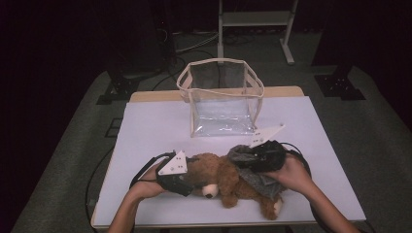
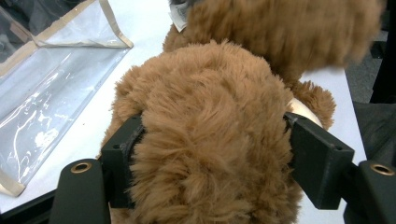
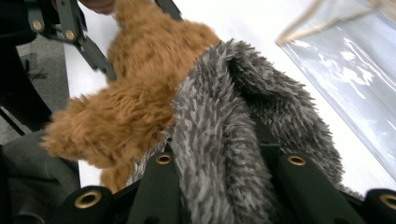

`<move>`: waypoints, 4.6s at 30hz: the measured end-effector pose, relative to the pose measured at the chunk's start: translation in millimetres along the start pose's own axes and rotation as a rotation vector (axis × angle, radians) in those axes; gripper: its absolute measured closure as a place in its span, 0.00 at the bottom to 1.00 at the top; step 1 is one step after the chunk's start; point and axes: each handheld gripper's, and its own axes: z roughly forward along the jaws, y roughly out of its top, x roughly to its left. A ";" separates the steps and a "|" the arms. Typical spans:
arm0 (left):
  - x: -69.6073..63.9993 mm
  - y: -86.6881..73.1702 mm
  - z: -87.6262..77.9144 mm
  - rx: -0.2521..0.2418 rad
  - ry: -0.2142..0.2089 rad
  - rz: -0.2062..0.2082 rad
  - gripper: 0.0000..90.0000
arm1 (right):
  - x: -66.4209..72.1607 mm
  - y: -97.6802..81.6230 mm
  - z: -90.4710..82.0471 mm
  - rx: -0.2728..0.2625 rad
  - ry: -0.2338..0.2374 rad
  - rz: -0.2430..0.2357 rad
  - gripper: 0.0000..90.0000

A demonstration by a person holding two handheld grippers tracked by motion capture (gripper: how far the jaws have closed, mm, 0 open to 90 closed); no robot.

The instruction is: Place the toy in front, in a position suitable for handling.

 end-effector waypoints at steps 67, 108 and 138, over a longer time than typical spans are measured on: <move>20.8 18.4 21.7 0.014 -0.045 -0.116 0.07 | -10.2 -65.2 -25.6 -0.129 -0.008 0.139 0.78; 23.5 35.7 -14.7 0.091 0.029 0.068 0.17 | -44.3 -12.6 30.4 -0.124 0.045 0.178 0.78; 34.3 74.4 32.6 0.147 0.050 0.034 0.69 | -41.8 -16.5 18.9 -0.161 0.035 0.199 0.78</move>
